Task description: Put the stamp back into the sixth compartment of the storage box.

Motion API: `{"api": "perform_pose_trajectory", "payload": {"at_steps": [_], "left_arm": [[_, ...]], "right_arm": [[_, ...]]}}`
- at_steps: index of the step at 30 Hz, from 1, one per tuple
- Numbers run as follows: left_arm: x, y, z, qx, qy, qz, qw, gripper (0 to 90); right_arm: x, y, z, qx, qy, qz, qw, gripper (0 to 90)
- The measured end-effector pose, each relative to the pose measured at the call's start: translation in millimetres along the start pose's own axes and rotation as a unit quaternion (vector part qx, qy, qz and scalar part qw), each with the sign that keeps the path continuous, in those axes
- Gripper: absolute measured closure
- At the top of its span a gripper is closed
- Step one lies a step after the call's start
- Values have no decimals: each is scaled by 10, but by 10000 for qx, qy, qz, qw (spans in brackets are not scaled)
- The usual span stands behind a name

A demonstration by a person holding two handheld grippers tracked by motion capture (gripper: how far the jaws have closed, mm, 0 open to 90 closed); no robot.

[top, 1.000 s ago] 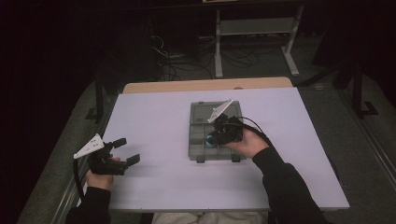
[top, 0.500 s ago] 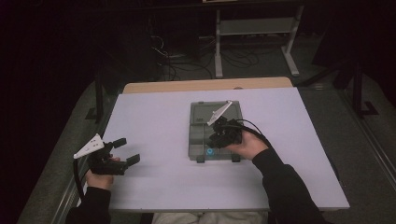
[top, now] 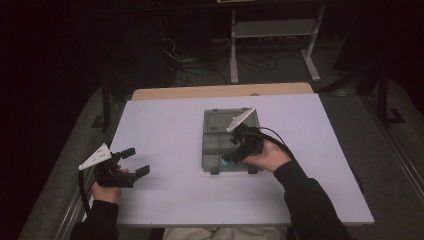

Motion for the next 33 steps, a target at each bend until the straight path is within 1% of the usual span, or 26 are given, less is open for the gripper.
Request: {"api": "perform_pose_trajectory", "payload": {"at_steps": [2,5,9,10,11,12,16,22,26,33], "left_arm": [[1,-1,0,0,-1,1,10000,0],[0,1,-1,-3,-4,-1,10000,0],[0,1,-3,-5,-7,-1,10000,0],[1,1,-3,-4,-9,-2,10000,0],[1,1,-4,-6,-11,0,10000,0],[1,0,-4,-4,-12,2,10000,0],[-1,0,-4,-3,-12,1,10000,0],[-2,1,-4,-6,-14,8,10000,0],[-2,-1,-6,-15,-23,11,10000,0],[-2,-2,-7,-27,-30,13,10000,0]], "right_arm": [[22,4,-4,-32,50,-45,10000,185],[53,11,-12,-54,116,-87,9999,146],[91,25,-37,-115,194,-128,9997,128],[98,31,-41,-97,218,-141,9996,126],[106,28,-45,-138,247,-150,9995,116],[114,31,-53,-124,261,-149,9995,104],[141,38,-86,-192,308,-217,9991,15],[214,52,-143,-286,483,-307,9980,0],[259,60,-178,-300,601,-349,9971,0],[326,58,-253,-356,737,-419,9958,0]]}}
Point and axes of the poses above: each handheld gripper's, and its own axes: x roughly backward along the jaws, z roughly out of its top, y roughly to its right, the point moved 9 cm from there along -x, roughly forward along the jaws, and after that the axes turned 4 degrees about -y, right-handed, at the moved point
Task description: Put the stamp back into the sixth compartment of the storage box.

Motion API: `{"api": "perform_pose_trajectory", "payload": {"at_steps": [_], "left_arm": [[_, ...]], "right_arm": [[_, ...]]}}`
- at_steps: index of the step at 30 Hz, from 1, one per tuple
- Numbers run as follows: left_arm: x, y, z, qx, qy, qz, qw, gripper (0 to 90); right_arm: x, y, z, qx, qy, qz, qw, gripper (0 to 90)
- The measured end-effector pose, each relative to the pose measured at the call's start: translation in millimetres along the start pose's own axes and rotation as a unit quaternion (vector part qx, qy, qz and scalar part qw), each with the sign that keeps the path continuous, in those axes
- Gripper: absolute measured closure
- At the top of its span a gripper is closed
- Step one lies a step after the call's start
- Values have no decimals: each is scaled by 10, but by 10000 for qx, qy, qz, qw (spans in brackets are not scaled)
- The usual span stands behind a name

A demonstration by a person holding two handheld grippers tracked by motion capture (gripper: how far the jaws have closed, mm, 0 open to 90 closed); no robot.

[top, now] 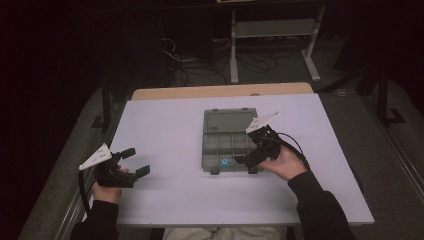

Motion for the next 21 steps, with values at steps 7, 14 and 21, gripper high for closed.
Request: {"api": "perform_pose_trajectory", "payload": {"at_steps": [7,14,21], "left_arm": [[-1,1,0,0,-3,-4,10000,0],[0,4,2,8,6,-1,10000,0],[0,4,0,1,-3,-1,10000,0]], "right_arm": [[59,6,-76,-42,101,-67,9999,0],[129,19,-146,-79,262,-136,9995,0],[212,22,-226,-125,451,-191,9987,0]]}}
Point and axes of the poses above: each handheld gripper's, and its own axes: x roughly backward along the jaws, z roughly out of its top, y roughly to its right, the point moved 9 cm from there along -x, roughly forward along the jaws, and after that the axes turned 4 degrees about -y, right-handed, at the moved point
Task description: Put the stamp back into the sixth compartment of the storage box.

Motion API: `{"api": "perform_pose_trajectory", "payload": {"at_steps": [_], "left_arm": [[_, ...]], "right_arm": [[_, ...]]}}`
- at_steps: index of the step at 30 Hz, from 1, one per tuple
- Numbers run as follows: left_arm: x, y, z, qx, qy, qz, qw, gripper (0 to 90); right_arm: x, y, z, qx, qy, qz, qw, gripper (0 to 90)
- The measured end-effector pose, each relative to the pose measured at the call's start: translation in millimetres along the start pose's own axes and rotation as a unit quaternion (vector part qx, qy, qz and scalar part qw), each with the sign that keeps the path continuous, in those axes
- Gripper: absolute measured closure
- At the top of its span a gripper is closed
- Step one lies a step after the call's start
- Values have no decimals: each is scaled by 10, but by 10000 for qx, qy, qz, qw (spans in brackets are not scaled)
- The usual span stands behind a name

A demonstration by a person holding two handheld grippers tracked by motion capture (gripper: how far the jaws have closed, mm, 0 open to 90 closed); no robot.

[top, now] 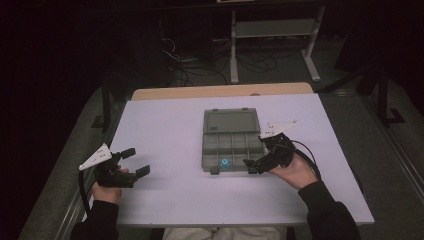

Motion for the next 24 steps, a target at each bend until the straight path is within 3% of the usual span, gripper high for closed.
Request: {"api": "perform_pose_trajectory", "payload": {"at_steps": [13,24], "left_arm": [[2,6,3,10,16,-6,10000,0],[3,9,5,11,18,-17,10000,0]], "right_arm": [[172,54,-115,-222,564,-106,9981,0],[282,73,-271,-328,784,-229,9961,0]]}}
Point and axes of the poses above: each handheld gripper's, and its own axes: x roughly backward along the jaws, z roughly out of its top, y roughly to its right, the point moved 9 cm from there along -x, roughly forward along the jaws, and after that the axes turned 4 degrees about -y, right-handed, at the moved point
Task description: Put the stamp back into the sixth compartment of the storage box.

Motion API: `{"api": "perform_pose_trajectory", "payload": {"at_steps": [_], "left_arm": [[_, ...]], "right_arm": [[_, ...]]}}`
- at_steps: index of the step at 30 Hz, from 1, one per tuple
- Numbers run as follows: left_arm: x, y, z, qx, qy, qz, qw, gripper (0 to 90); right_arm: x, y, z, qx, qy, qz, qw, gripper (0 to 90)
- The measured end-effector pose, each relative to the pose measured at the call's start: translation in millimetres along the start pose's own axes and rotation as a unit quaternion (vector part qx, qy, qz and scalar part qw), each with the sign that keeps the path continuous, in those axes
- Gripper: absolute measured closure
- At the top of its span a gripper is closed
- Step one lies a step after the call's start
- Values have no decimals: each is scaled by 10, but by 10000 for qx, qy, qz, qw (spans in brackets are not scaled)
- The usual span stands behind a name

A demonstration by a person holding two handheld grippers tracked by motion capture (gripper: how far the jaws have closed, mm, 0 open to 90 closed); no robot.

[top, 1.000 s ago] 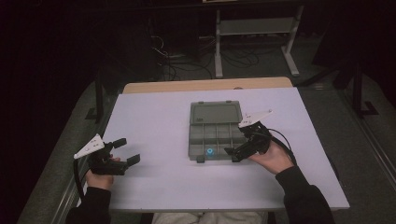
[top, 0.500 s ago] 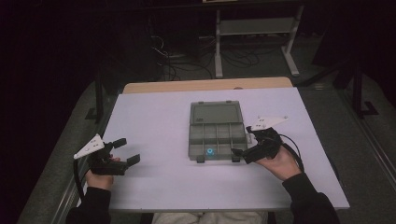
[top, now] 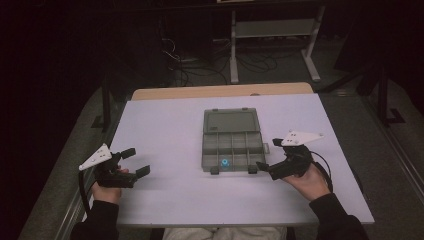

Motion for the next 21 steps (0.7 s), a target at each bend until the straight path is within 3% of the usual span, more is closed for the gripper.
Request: {"api": "perform_pose_trajectory", "payload": {"at_steps": [13,21], "left_arm": [[3,3,4,1,12,2,10000,0],[4,3,5,1,17,-7,10000,0]], "right_arm": [[165,52,-148,-131,231,-116,9996,0],[220,51,-244,-65,332,-193,9992,0]]}}
Point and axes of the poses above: each handheld gripper's, and its own axes: x roughly backward along the jaws, z roughly out of its top, y roughly to its right, the point moved 9 cm from there along -x, roughly forward along the jaws, and after that the axes turned 4 degrees about -y, right-handed, at the moved point
